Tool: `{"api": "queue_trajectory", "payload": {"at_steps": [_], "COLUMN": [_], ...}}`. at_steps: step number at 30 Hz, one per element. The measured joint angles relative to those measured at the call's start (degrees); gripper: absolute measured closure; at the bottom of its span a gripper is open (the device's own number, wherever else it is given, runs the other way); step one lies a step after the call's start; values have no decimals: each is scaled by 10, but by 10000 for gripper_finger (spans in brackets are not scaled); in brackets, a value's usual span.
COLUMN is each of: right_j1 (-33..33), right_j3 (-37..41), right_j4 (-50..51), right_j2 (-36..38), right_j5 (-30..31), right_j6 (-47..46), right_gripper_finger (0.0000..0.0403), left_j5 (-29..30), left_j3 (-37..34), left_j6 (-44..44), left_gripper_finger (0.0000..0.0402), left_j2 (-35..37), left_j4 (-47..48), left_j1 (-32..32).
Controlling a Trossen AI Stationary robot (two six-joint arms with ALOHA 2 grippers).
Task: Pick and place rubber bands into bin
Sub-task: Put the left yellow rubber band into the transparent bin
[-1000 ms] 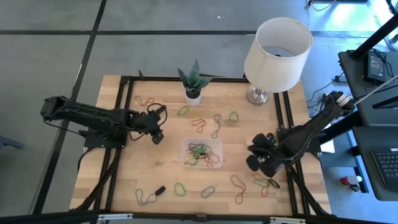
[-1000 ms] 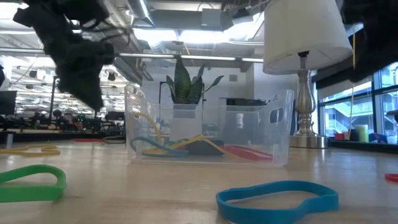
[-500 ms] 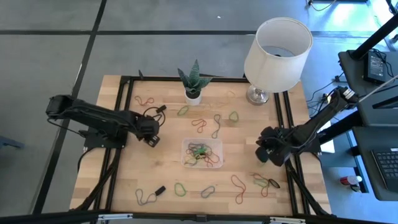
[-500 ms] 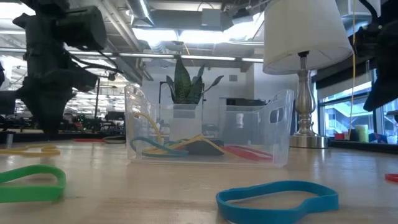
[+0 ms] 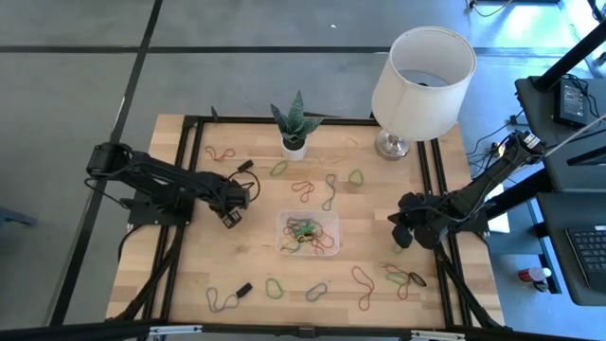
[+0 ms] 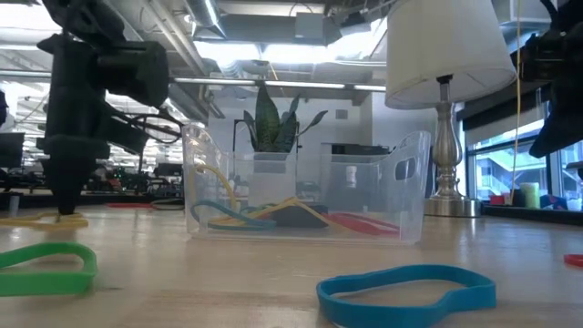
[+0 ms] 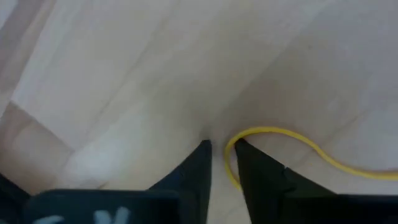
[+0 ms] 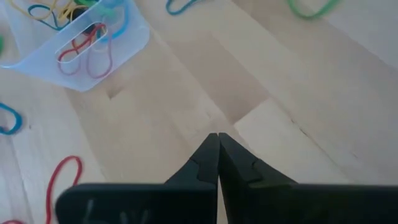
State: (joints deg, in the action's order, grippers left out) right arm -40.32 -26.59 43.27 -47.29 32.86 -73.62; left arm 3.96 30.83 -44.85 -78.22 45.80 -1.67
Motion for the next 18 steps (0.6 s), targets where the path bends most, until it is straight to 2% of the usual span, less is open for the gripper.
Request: {"api": "queue_trajectory", "payload": {"at_steps": [4,6,12,18], "right_j1": [0,0,1,1], "right_j3": [0,0,0,0], "right_j4": [1,2,23,25], "right_j2": [0,0,-1,-2], "right_j5": [0,0,1,1], "right_j6": [4,7,6,6], "right_gripper_finger": [396,396,396,396], "left_j5": [-10,-7,11,29], "left_j3": [2,12,74,168], "left_j6": [-54,-64,-24,5], "left_gripper_finger": [391,396,400,400], "left_j2": [5,15,61,81], "left_j4": [-3,-1,-9,-9], "left_j1": [0,-2,-13,-35]}}
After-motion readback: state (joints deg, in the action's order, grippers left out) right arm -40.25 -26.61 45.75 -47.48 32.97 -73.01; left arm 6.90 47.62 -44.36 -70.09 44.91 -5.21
